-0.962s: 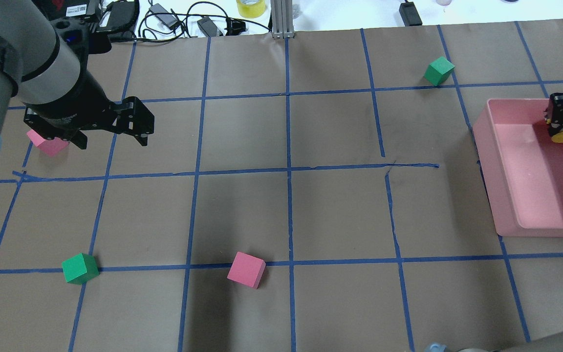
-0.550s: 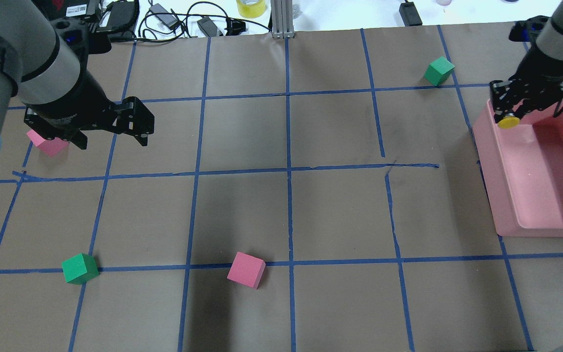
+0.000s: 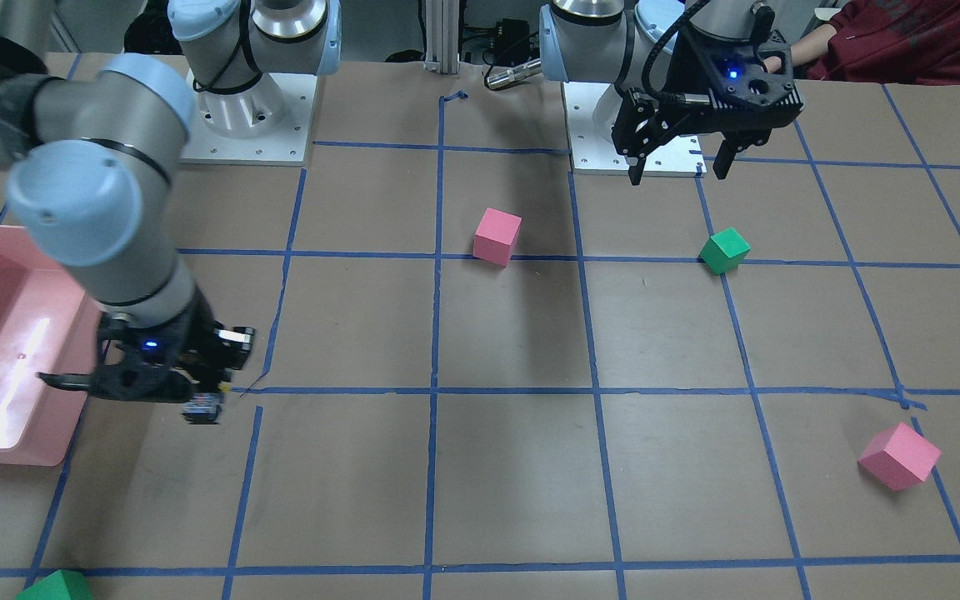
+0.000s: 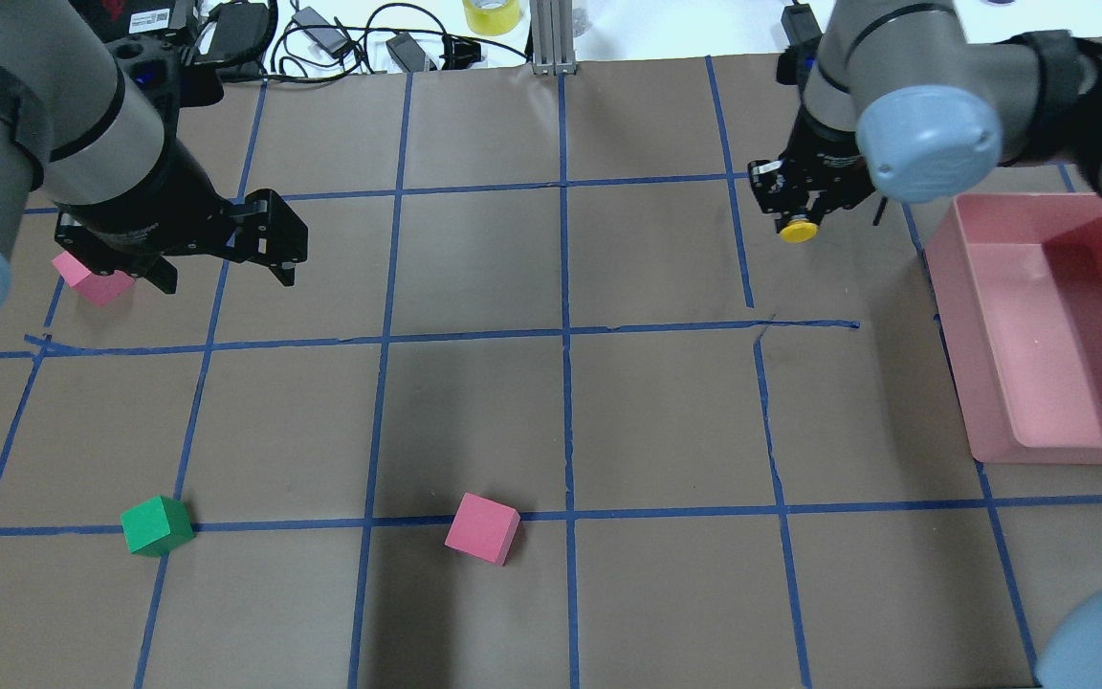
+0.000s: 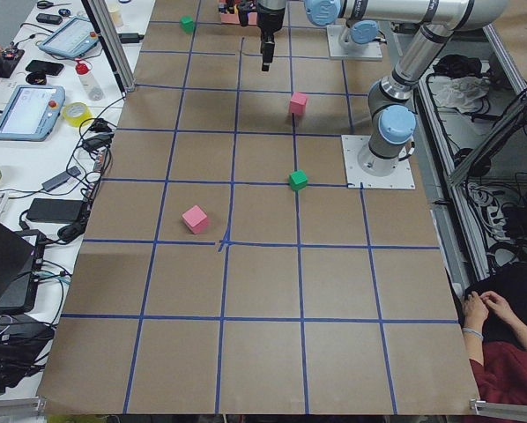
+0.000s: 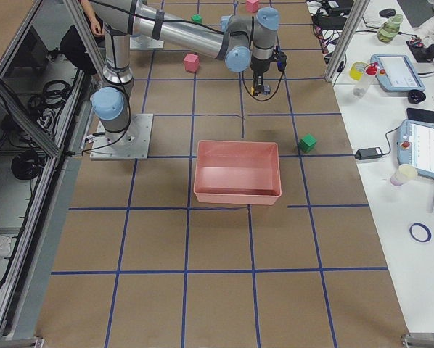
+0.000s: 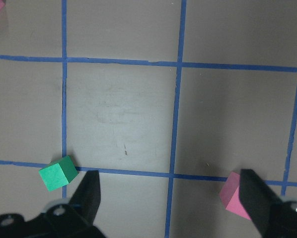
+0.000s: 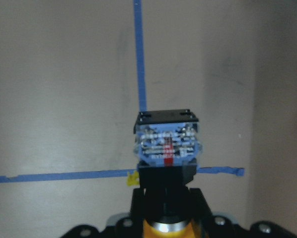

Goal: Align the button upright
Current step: 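Carry the button with the right gripper to the table center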

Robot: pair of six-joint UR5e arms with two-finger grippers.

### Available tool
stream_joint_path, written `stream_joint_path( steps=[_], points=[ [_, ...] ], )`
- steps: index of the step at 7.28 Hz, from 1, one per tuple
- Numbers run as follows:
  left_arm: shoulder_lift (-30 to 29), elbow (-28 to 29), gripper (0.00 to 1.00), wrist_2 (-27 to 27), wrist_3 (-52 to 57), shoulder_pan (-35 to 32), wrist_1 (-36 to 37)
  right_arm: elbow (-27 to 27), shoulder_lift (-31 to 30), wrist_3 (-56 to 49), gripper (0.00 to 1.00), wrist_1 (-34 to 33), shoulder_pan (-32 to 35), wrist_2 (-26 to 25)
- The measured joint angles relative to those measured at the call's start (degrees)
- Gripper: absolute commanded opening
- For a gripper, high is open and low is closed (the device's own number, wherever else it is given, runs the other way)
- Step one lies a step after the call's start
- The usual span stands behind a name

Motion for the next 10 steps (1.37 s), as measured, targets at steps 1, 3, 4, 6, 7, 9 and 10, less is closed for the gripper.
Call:
stream_joint_path(
  steps=[1, 3, 4, 6, 7, 9, 10],
  points=[
    [0.0, 0.0, 1.0, 0.0, 0.1, 0.0, 0.2, 0.0, 2.1, 1.2, 0.0, -3.0, 3.0, 0.9],
    [0.0, 0.0, 1.0, 0.0, 0.4, 0.1, 0.3, 0.0, 5.8, 2.5, 0.0, -7.6, 8.6, 1.5],
    [0.0, 0.0, 1.0, 0.0, 0.5, 0.1, 0.3, -0.2, 7.4, 3.7, 0.0, -9.8, 10.9, 1.5],
    [0.0, 0.0, 1.0, 0.0, 0.5, 0.1, 0.3, -1.6, 10.0, 4.8, 0.0, -11.8, 14.1, 1.8],
    [0.0, 0.0, 1.0, 0.0, 0.5, 0.1, 0.2, -2.4, 10.9, 5.0, 0.0, -12.1, 15.0, 2.5],
    [0.0, 0.0, 1.0, 0.0, 0.6, 0.1, 0.2, -3.3, 13.0, 5.4, 0.0, -12.9, 16.2, 3.7],
    [0.0, 0.0, 1.0, 0.0, 0.6, 0.1, 0.2, -3.4, 13.9, 5.5, 0.0, -13.7, 16.8, 4.4]
  ],
)
